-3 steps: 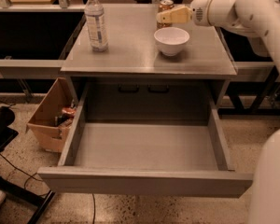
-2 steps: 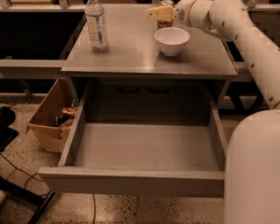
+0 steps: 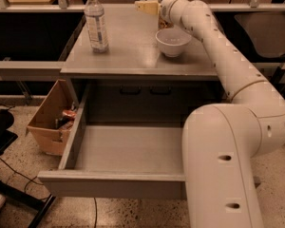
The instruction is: Place orange can into top drawer
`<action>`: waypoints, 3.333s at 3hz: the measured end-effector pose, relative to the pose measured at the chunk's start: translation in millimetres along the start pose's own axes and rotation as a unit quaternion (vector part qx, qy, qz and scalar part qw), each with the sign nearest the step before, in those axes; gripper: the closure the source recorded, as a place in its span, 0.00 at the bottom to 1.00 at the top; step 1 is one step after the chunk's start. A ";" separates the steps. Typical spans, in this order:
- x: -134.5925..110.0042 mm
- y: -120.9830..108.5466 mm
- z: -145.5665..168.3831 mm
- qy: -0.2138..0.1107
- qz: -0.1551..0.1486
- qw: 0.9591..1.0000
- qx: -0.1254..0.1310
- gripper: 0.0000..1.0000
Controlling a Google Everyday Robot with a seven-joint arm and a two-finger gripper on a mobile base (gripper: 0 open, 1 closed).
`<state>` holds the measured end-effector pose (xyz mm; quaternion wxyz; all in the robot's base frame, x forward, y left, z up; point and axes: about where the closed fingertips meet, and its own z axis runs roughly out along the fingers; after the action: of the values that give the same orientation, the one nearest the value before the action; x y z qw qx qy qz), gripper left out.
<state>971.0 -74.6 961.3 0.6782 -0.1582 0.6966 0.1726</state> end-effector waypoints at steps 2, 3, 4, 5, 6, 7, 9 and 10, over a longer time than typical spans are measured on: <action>3.5 -21.9 6.0 0.022 -0.031 0.999 0.027 0.00; 17.8 -31.9 8.0 0.057 -0.040 0.997 0.042 0.00; 21.5 -38.3 6.6 0.084 -0.054 0.994 0.052 0.00; 30.3 -45.4 6.5 0.101 -0.055 0.991 0.062 0.19; 31.3 -46.0 6.5 0.104 -0.055 0.991 0.064 0.42; 31.3 -46.0 6.6 0.104 -0.055 0.991 0.064 0.73; 31.7 -32.9 11.3 0.105 -0.058 0.992 0.047 1.00; 2.1 -17.5 -9.8 0.111 -0.071 0.991 0.011 1.00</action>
Offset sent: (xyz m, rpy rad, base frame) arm 0.0117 -0.0092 -0.0022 -0.0489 0.0040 -0.0313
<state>970.2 -94.6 958.9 0.6092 -0.2180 0.7562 0.0978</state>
